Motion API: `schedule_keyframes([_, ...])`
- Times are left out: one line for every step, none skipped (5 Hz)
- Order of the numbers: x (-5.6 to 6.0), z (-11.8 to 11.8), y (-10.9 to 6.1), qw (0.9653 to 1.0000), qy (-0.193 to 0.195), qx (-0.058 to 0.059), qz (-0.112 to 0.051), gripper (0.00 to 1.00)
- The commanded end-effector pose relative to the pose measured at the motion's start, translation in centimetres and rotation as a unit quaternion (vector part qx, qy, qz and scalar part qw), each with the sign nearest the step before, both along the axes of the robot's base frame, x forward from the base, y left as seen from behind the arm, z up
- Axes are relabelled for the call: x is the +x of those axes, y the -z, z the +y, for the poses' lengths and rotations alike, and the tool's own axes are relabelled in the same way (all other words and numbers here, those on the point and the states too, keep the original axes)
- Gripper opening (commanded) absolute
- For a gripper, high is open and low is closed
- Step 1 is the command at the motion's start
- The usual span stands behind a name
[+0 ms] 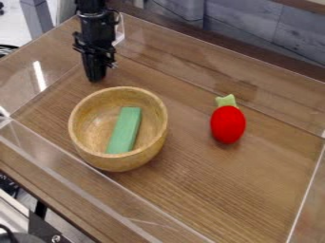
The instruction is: Remove the green stick from the brown bowl and put it on the table
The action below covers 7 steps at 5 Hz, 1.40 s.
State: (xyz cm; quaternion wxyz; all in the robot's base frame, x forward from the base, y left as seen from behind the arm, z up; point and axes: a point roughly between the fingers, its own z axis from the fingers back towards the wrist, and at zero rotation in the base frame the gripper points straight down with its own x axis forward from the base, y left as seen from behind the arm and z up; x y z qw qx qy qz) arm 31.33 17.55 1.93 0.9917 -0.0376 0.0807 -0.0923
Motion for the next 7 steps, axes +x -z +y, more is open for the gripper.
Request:
schedule_keyframes([0.1, 0.1, -1.0, 0.9993, 0.033, 0.001, -0.014, 0.0])
schedule_keyframes([-0.1, 0.4, -1.1, 0.9982, 0.058, -0.005, -0.012, 0.0])
schedule_keyframes([-0.8, -0.3, -1.1, 0.9985, 0.053, -0.011, -0.009, 0.0])
schedule_keyframes([-1.4, -1.0, -1.1, 0.9987, 0.047, -0.016, -0.008, 0.0])
schedule_keyframes([-1.8, -0.9, -1.2, 0.999, 0.036, -0.023, -0.012, 0.0])
schedule_keyframes([-2.0, -0.5, -1.2, 0.9992, 0.024, -0.029, -0.016, 0.0])
schedule_keyframes([-2.5, -0.3, -3.4, 0.9992, -0.009, -0.033, -0.022, 0.0])
